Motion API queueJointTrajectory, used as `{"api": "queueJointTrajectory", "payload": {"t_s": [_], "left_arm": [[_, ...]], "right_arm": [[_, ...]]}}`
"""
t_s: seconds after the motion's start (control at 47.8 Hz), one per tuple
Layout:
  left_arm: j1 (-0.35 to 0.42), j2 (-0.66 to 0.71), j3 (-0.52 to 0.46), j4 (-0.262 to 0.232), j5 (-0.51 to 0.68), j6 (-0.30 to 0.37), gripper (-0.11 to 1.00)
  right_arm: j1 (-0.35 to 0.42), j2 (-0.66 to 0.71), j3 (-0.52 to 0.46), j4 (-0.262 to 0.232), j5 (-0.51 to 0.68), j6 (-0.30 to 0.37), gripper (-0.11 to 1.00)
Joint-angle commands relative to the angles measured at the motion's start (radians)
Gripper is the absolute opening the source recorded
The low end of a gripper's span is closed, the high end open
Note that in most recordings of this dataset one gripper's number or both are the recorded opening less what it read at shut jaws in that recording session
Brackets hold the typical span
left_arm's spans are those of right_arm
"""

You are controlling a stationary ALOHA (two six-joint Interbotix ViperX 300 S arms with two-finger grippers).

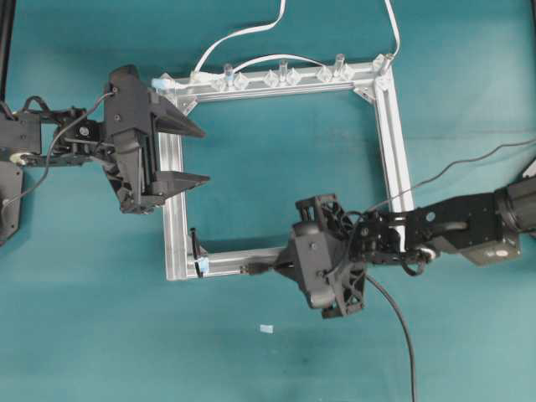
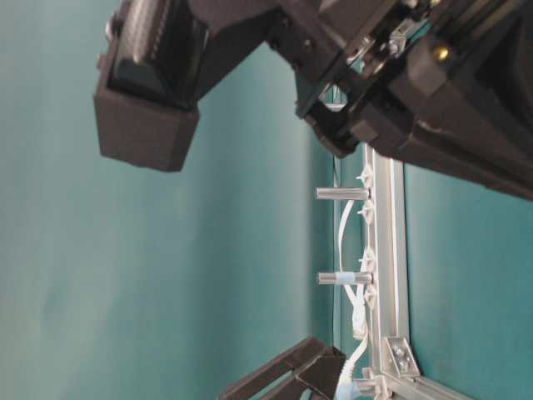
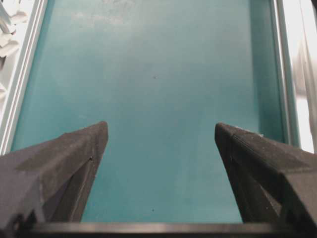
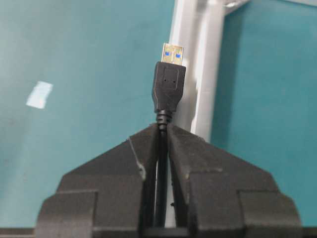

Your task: Insert the wire through the string loop located on the left side.

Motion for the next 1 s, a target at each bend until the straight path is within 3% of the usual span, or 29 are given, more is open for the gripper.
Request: {"api": "queueJointTrajectory", "payload": {"t_s": [0.0, 0.23, 0.982], "left_arm": [[-0.008, -0.014, -0.011, 0.002, -0.003, -0.005, 0.91], [-0.011, -0.015, -0.011, 0.003, 0.008, -0.012, 0.91], [-0.040, -0.015, -0.014, 0.003, 0.008, -0.029, 0.91]], "right_arm": [[-0.012, -0.037, -0.023, -0.014, -0.003, -0.002, 0.10], [-0.035, -0.037, -0.037, -0.051, -0.003, -0.002, 0.10], [-0.049, -0.035, -0.037, -0.067, -0.011, -0.003, 0.10]]}}
